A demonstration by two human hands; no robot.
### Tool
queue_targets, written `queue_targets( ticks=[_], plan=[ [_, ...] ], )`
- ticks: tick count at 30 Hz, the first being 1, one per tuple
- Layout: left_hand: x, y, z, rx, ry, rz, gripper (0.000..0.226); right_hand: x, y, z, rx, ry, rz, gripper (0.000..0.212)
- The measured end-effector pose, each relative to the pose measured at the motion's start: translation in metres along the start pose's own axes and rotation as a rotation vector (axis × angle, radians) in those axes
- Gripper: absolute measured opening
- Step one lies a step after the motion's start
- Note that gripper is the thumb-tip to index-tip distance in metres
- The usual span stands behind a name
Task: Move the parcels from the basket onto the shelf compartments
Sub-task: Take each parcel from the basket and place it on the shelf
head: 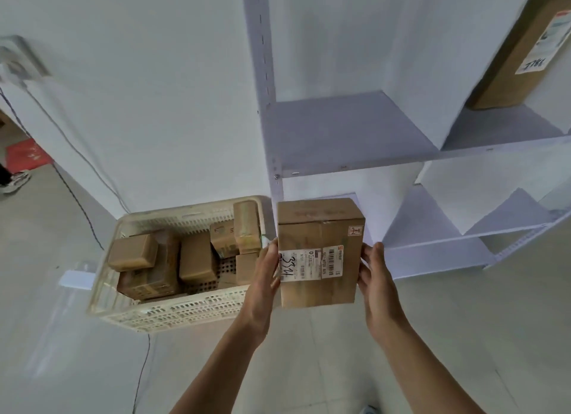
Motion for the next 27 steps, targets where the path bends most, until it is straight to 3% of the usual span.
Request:
queue_targets(
  ticks=[8,16,21,27],
  plan=[
    [0.068,-0.073,-0.057,-0.060,0.120,0.097,0.038,0.087,0.073,0.028,-0.021,-0.116,-0.046,0.053],
    [0.148,-0.085,-0.085,-0.068,0.114,0.096,0.048,0.172,0.078,0.044,-0.043,-0.118,-0.027,0.054],
    [0.191,-0.076,-0.111,0.016,0.065,0.034,0.069,0.219,0.072,0.068,-0.043,-0.083,-0.004,0.056],
    [0.244,-0.065,-0.150,-0.016,0.064,0.052,0.065,0.266,0.063,0.102,-0.044,-0.051,-0.019,0.054]
  ],
)
Point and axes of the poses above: each hand's wrist, its own x-axis towards the middle knuckle, its own y-axis out of the back of the hand, z = x × y, the point moved 6 cm from there along x, towards the middle knuckle, and after that the axes turned 9 degrees about -x, right-handed, at the moved point
